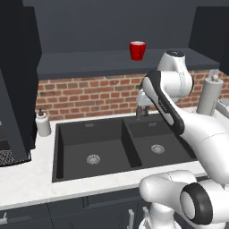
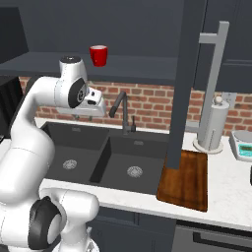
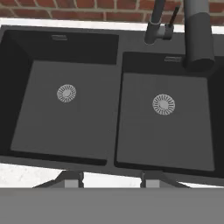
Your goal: Pick the kettle from the counter and place it on the tray. Then pick the mug from the cabinet and place it on the tray. Then close the cabinet doors.
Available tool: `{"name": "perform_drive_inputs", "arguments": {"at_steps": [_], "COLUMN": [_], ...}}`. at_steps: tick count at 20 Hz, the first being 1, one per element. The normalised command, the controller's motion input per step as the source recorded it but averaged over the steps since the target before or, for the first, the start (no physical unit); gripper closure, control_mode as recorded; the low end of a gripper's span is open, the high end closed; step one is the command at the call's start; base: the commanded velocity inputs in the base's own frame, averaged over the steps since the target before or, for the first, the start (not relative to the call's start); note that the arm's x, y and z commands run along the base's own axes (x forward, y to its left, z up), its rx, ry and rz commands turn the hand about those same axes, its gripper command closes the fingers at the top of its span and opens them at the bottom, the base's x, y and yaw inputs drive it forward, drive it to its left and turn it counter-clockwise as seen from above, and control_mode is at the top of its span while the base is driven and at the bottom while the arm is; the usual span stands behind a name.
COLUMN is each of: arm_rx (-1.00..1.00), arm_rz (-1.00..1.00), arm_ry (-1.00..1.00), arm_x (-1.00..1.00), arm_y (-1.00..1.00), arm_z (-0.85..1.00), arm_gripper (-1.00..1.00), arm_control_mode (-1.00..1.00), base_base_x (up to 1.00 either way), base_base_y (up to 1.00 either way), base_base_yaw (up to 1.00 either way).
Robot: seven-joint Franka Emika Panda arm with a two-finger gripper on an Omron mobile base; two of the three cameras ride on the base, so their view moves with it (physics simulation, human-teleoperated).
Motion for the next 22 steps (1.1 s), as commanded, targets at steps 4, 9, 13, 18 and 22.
{"name": "perform_drive_inputs", "arguments": {"at_steps": [4,9,13,18,22], "arm_rx": [0.00,-0.03,-0.07,-0.03,-0.01], "arm_rz": [0.00,-0.24,-0.48,-0.48,-0.46], "arm_ry": [0.00,-0.02,-0.12,-0.26,-0.43], "arm_x": [-0.02,-0.22,-0.11,-0.04,-0.04], "arm_y": [0.00,-0.04,-0.14,-0.18,-0.28], "arm_z": [-0.04,-0.22,-0.22,-0.11,-0.04], "arm_gripper": [-1.00,-1.00,-1.00,-1.00,-1.00], "arm_control_mode": [-1.00,-1.00,-1.00,-1.00,-1.00], "base_base_x": [0.00,0.00,0.00,0.00,0.00], "base_base_y": [0.00,0.00,0.00,0.00,0.00], "base_base_yaw": [0.00,0.00,0.00,0.00,0.00]}}
